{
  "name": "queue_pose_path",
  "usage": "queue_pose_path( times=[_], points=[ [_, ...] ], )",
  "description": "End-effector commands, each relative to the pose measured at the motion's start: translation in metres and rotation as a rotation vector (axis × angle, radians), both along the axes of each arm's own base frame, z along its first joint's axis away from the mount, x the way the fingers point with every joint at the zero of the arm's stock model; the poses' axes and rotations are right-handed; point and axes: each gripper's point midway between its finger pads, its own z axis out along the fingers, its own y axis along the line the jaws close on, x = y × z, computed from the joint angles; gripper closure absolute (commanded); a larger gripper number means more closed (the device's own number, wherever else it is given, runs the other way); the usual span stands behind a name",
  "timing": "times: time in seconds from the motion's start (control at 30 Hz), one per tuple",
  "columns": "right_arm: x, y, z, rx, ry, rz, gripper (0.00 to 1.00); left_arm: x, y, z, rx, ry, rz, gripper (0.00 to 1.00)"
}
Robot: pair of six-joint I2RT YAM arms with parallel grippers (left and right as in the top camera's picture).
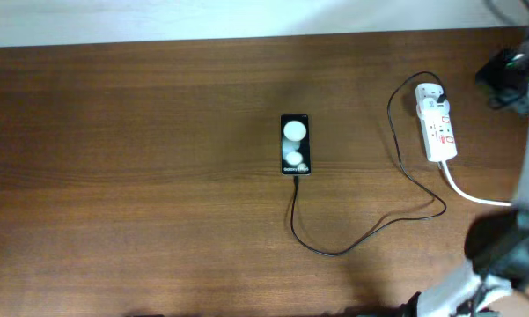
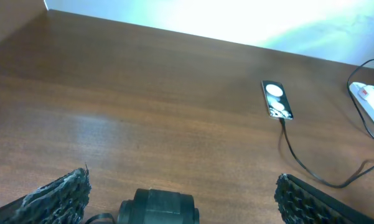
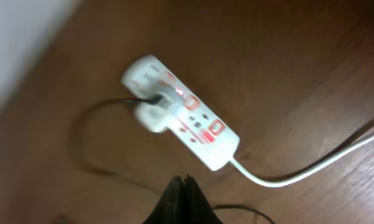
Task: Plug charger to phone and switch on socket
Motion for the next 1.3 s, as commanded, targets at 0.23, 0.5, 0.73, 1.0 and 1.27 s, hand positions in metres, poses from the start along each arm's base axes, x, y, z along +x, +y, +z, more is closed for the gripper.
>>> queue_pose_path(
  times=[0.23, 0.5, 0.73, 1.0, 1.27],
  points=[
    [-0.122, 0.075, 0.239, -0.146, -0.691, 0.116, 0.96, 0.090, 0.042, 0.067, 0.055, -0.342, 0.245, 0.01],
    [-0.157, 0.138, 0.339, -0.080, -1.113, 0.346, 0.96, 0.255, -0.004, -0.089, 0.004, -0.374, -0.011, 0.01],
    [-0.212, 0.157, 0.358, -0.163, -1.188, 0.377, 0.96, 0.258, -0.004, -0.128, 0.006, -0.277, -0.010, 0.01],
    [-0.251, 0.171, 0.350, -0.184, -1.243, 0.379, 0.96, 0.258, -0.003, -0.127, 0.006, -0.283, -0.007, 0.01],
    [-0.285, 0.206, 0.333, -0.159, -1.428, 0.563, 0.91, 0.258, -0.003, -0.126, 0.006, -0.287, -0.007, 0.01]
  ],
)
